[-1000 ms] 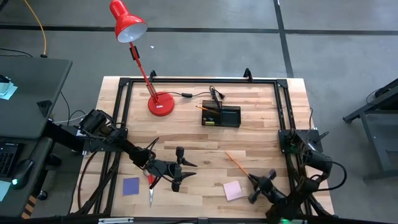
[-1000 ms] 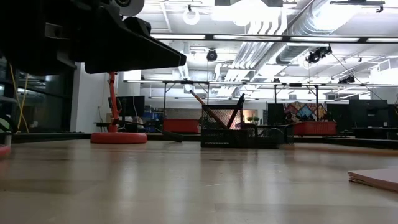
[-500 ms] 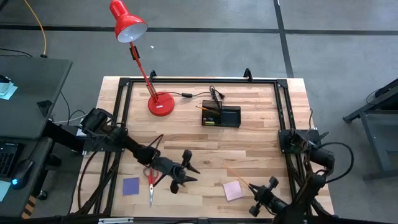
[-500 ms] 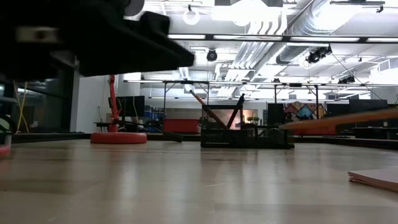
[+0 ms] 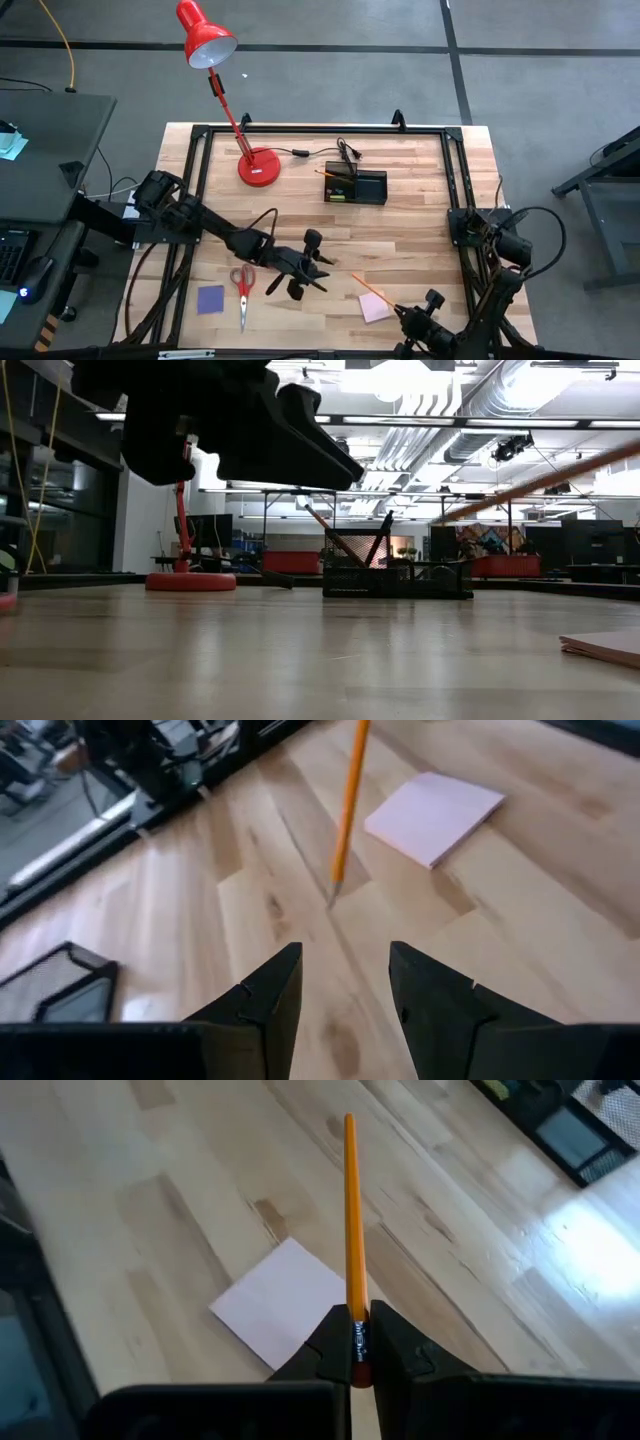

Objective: Pick and place office supplies into organizer
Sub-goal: Put the orange pencil into the desk organizer

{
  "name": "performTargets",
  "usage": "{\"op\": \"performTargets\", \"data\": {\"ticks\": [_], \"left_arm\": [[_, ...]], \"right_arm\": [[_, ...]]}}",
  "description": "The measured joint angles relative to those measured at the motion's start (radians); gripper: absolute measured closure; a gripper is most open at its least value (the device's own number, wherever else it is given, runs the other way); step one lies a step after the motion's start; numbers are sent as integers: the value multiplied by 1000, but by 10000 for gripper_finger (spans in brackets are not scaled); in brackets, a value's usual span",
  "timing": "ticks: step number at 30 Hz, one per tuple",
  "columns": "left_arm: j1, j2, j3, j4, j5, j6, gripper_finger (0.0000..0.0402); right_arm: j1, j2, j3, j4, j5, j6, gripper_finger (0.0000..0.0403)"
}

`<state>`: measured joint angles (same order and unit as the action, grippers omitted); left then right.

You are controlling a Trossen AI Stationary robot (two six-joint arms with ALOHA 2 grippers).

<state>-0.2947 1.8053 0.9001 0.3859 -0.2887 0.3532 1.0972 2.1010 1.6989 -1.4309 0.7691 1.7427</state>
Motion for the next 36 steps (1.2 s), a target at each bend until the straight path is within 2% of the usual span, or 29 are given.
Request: {"op": "performTargets", "data": {"ticks": [3, 8, 21, 32, 36], "left_arm": [[-1, 0, 0, -1, -40, 6, 259], [0, 0, 0, 16, -39, 24, 259], [0, 0, 0, 13, 18, 28, 259], [0, 0, 0, 6, 33, 27, 259], [0, 0, 0, -14, 44, 27, 259]], "right_arm": [[-14, 0, 24, 1, -2, -43, 403], [-44, 0, 36, 5, -3, -89, 403], [-134, 0, 36, 74, -17, -280, 403], [-180, 0, 36, 134, 22, -417, 403], [-185, 0, 36, 178, 67, -469, 403]]}}
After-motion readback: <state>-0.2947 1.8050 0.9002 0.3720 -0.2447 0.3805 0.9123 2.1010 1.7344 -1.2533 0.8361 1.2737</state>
